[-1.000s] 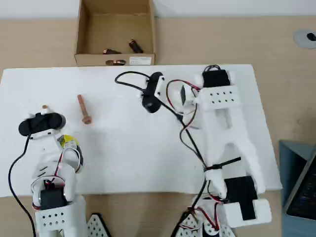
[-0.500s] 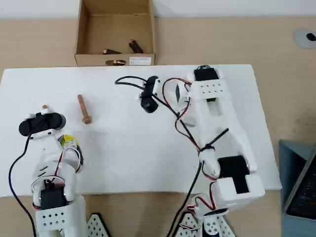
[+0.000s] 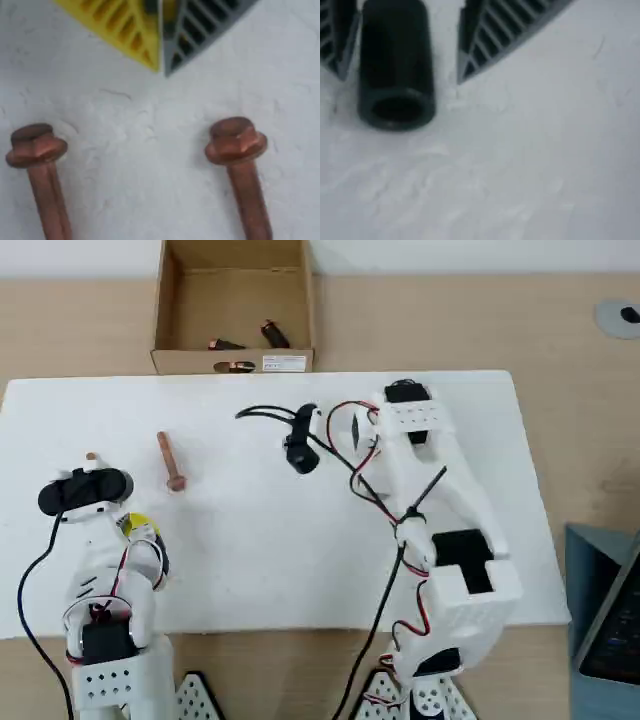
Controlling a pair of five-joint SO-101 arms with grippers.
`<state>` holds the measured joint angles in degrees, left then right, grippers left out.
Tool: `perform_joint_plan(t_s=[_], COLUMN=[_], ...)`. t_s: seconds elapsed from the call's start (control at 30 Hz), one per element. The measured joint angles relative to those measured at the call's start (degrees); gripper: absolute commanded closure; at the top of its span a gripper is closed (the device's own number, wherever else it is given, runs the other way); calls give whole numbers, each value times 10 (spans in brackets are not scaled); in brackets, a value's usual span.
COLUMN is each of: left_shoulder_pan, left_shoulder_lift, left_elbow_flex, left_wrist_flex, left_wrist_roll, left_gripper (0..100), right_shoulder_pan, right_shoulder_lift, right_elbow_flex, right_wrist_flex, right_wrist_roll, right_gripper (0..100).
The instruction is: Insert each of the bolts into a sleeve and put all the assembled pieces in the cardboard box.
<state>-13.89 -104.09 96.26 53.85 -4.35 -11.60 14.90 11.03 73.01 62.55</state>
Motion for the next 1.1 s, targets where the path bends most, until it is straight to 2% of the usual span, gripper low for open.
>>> perform_joint_plan(t_s=[0.13,0.27,0.6,1.1], left_shoulder_pan=[0,0,0,0], left_shoulder_lift=[0,0,0,0], left_elbow_flex=[0,0,0,0], left_wrist_flex=[0,0,0,0], left_wrist_roll=[0,0,0,0], left_gripper=[999,999,999,999], right_shoulder_pan=[1,5,6,5], right_shoulder_lift=[18,29,12,-142], right_elbow_flex=[-1,-7,-5,-156], right_wrist_flex=[-10,-18,-11,191], right_wrist_roll=[4,4,3,-126], right_gripper=[853,994,988,988])
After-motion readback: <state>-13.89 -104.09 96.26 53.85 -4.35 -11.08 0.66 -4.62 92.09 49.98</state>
